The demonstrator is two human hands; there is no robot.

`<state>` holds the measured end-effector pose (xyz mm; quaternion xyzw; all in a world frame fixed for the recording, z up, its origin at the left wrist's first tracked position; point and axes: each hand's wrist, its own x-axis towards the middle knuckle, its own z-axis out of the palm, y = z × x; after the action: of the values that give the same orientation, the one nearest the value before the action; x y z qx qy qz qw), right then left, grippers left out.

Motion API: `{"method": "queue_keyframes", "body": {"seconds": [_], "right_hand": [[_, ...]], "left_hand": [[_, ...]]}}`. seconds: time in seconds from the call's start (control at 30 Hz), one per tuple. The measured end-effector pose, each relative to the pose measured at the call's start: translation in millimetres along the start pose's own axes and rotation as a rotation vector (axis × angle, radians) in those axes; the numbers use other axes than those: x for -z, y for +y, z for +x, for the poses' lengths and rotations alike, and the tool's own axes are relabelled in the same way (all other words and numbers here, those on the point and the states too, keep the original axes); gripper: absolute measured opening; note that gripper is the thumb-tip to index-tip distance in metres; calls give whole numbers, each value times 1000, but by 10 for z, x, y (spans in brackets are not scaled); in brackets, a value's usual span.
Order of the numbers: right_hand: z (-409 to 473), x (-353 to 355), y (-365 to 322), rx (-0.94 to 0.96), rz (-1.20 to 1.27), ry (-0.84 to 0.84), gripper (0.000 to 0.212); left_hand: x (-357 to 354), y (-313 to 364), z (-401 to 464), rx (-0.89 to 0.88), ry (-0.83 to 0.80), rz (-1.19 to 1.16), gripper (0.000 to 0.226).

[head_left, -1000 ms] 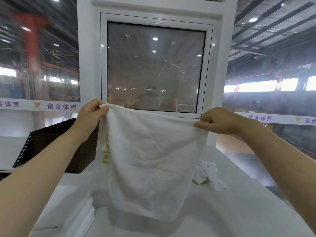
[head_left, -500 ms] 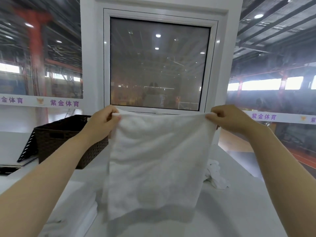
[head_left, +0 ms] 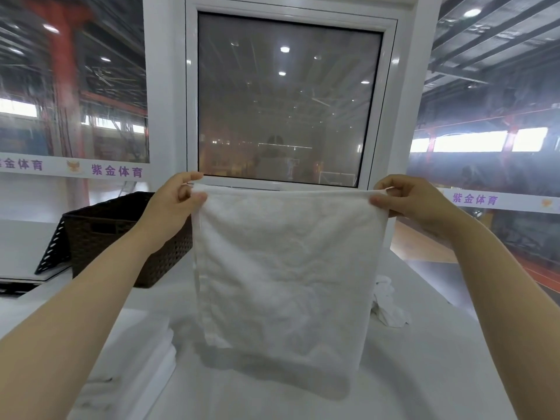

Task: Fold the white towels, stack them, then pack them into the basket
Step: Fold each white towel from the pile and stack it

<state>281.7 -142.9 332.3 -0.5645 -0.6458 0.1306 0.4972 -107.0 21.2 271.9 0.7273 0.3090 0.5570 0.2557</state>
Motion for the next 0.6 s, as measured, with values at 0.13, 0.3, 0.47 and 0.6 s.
{"method": "queue_keyframes", "body": {"seconds": [0.13, 0.3, 0.47, 0.6], "right_hand": [[-7, 32, 49, -53, -65, -73, 25], [-52, 53, 87, -65, -81, -47, 14], [-51, 40, 154, -63, -27, -32, 13], [-62, 42, 145, -56, -15, -36, 16]], "left_hand": [[54, 43, -1, 31, -5, 132, 12], [100, 107, -10, -24, -3, 264, 14], [87, 107, -76, -125, 38, 379, 27], [55, 148, -123, -167, 119, 362, 35]]}}
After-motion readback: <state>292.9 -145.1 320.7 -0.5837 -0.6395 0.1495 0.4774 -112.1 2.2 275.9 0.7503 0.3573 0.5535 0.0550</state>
